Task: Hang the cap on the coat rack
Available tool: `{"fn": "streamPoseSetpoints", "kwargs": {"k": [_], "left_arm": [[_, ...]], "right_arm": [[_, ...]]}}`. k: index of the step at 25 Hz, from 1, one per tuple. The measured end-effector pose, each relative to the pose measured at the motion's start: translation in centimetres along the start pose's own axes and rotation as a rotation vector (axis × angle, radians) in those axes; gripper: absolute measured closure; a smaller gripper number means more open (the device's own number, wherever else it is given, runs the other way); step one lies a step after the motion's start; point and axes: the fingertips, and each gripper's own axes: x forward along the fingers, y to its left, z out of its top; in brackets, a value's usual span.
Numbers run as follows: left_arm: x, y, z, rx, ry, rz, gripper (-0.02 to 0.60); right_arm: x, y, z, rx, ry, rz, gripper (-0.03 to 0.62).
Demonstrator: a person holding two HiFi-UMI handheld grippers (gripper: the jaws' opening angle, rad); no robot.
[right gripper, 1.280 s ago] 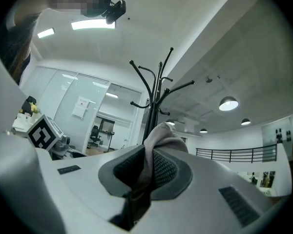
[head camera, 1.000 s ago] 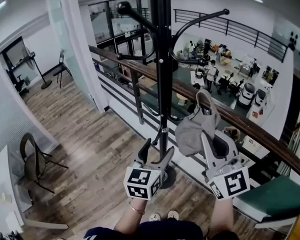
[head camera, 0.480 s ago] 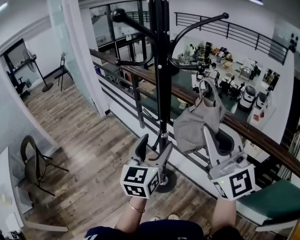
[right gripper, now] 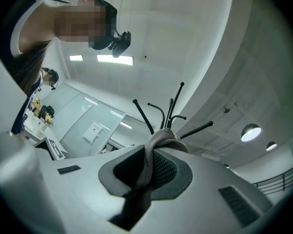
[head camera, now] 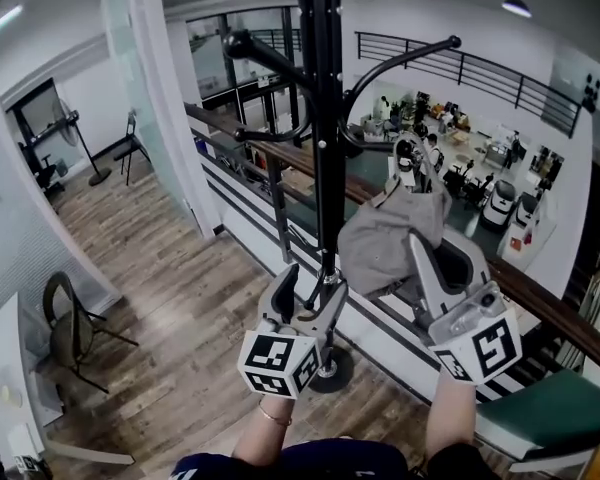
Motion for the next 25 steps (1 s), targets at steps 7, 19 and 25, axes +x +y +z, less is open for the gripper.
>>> {"fn": "streamPoseSetpoints", "kwargs": {"k": [7, 19, 25], "left_arm": [[-0.2, 1.1, -1.0, -0.019, 0.003, 0.023, 0.244], [-1.5, 3.4, -0.7, 0.011, 0.011, 0.114, 0.244], [-2.3, 4.6, -1.1, 0.013, 0.018, 0.158, 0.244]], "right_arm": [[1.5, -0.3, -1.7, 0.092, -0.010, 0.039, 0.554], [5.3, -0.5, -4.6, 0.290, -0.038, 0.113, 0.554], [6.7, -0.1, -7.3, 0.387, -0.002, 0.143, 0.554]]}}
